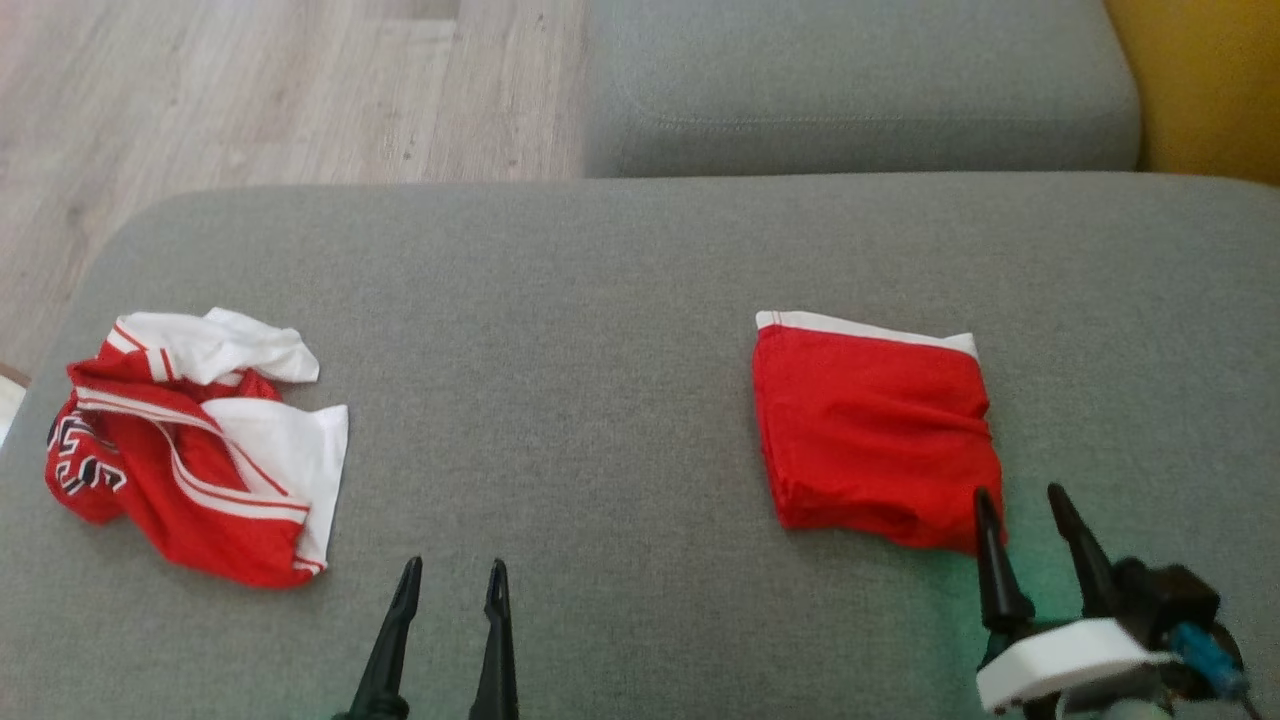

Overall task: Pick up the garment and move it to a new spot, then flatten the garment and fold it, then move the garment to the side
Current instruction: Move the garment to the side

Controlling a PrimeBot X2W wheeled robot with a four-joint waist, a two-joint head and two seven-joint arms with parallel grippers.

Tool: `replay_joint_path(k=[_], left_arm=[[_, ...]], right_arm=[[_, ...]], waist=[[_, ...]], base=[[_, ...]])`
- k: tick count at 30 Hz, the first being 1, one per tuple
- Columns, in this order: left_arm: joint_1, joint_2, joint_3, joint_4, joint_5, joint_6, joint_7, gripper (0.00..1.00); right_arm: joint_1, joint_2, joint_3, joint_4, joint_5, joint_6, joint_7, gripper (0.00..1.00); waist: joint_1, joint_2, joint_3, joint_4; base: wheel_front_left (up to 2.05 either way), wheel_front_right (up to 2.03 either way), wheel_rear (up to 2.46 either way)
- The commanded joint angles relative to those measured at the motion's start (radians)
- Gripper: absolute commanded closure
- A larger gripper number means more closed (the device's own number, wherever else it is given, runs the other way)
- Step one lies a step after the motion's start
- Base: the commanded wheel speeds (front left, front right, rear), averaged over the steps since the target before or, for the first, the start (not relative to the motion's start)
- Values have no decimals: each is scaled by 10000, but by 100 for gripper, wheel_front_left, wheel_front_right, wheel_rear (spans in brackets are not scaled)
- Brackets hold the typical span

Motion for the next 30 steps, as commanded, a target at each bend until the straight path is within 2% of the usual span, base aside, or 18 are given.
replay_joint_path(k=[1, 6, 15, 19, 20, 21, 23, 24, 30], left_arm=[[-489, -74, 172, -305, 18, -17, -95, 0], [-768, -74, 32, -294, -2, -6, -95, 0], [-1414, -74, -205, -272, -101, 42, -95, 0], [-1626, -74, -289, -237, -149, 54, -95, 0], [-1662, -74, -302, -224, -163, 63, -95, 0], [-1693, -74, -312, -209, -176, 73, -95, 0], [-1752, -74, -322, -183, -199, 95, -95, 0], [-1779, -74, -322, -174, -208, 109, -95, 0], [-1883, -74, -270, -215, -211, 133, -95, 0]], right_arm=[[-657, -246, 154, -33, -76, 33, -109, 0], [-1609, -419, -53, 1021, -19, 33, 59, 0], [-3478, -878, -728, 2664, -221, 33, 1376, 0], [-3914, -843, -522, 3239, -57, 33, 1925, 0], [-3975, -795, -412, 3351, 97, 33, 2047, 3], [-4021, -751, -269, 3440, 260, 33, 2156, 16], [-4092, -708, 14, 3551, 612, 33, 2309, 76], [-4126, -732, 145, 3589, 732, 33, 2360, 100], [-4541, -1258, 432, 3578, 1052, 33, 2245, 100]], waist=[[-2, 0, 190, 40], [-2, 0, 597, 115], [-2, 0, 1531, 225], [-2, 0, 1769, 261], [-2, 0, 1795, 256], [-2, 0, 1819, 248], [-2, 0, 1864, 209], [-2, 0, 1882, 173], [-2, 0, 2080, -236]], base=[[0, 0, 0], [0, 0, 0], [0, 0, 0], [0, 0, 0], [0, 0, 0], [0, 0, 0], [0, 0, 0], [0, 0, 0], [0, 0, 0]])
